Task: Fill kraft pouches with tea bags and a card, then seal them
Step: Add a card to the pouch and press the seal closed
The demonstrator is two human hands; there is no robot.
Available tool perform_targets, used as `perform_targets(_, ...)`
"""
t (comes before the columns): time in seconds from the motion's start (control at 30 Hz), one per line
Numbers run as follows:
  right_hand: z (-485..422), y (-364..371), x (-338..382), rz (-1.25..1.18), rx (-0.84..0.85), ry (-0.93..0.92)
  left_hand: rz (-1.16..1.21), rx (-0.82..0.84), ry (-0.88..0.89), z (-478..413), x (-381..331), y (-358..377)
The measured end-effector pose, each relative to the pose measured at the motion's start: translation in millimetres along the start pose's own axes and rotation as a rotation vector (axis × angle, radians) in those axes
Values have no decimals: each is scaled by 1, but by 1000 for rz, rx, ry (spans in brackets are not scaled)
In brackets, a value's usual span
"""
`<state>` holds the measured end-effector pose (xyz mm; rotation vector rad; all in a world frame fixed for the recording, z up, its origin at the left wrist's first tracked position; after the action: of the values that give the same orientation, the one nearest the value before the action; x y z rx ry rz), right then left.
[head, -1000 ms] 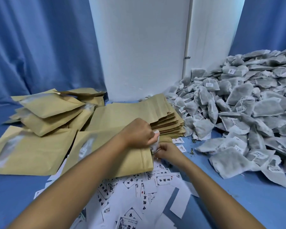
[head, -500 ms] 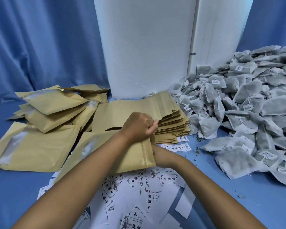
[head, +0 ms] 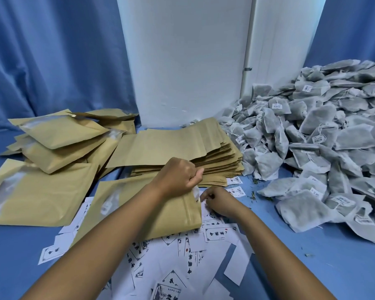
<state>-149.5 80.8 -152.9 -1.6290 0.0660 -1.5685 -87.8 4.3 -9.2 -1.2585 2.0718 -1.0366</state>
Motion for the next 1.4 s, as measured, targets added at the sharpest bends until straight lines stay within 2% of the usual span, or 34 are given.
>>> perform_targets(0.07, 2, 7, -1, -25, 105, 4, 13, -13, -21, 4, 3, -1)
perform_targets(0.13, 3, 13, 4, 128, 129, -59, 29, -58, -21, 6, 4, -6)
perform_targets(0.2, 1, 16, 13, 229, 35, -132, 45, -94, -27, 7, 5, -12)
perform_targets(0.3, -4, 15, 19, 185, -86, -171, 61, -124, -40, 7, 8, -17)
perform_targets(0.43, -9, 8, 12, 109, -87, -102, 62, -135, -67, 10, 13, -18)
perform_targets(0.6, 2, 29, 35, 379, -44, -442, 48, -149, -77, 12, 17, -20)
perform_targets(0.7, 7, 29, 44, 420, -130, -544, 20, -212, -150, 19, 22, -25)
perform_targets(0.8, 15, 24, 43, 329, -188, -586, 32, -320, -273, 38, 25, -25)
perform_targets(0.87, 17, 20, 37, 266, -197, -588, 43, -355, -288, 48, 20, -15)
perform_targets(1.0, 18, 1, 21, 25, -240, -498, 66, -366, -318, 58, 20, 5)
perform_targets(1.13, 20, -29, 19, -44, -342, -443, 103, -376, -331, 55, 27, 5)
perform_targets(1.27, 26, -63, 10, -278, -425, -375, 127, -378, -323, 56, 27, 3)
perform_targets(1.4, 25, -61, 1, -369, -363, -297, 113, -365, -297, 57, 21, 2)
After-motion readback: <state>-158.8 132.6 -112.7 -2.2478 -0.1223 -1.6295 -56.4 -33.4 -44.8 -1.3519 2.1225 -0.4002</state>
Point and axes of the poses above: each hand's wrist, its own z-axis away from the middle knuckle, its own y-axis out of the palm, x = y × z, the point moved 10 cm from there along -z, towards the middle knuckle, and after that the axes turned 3 degrees about -z, right-handed, at the moved point
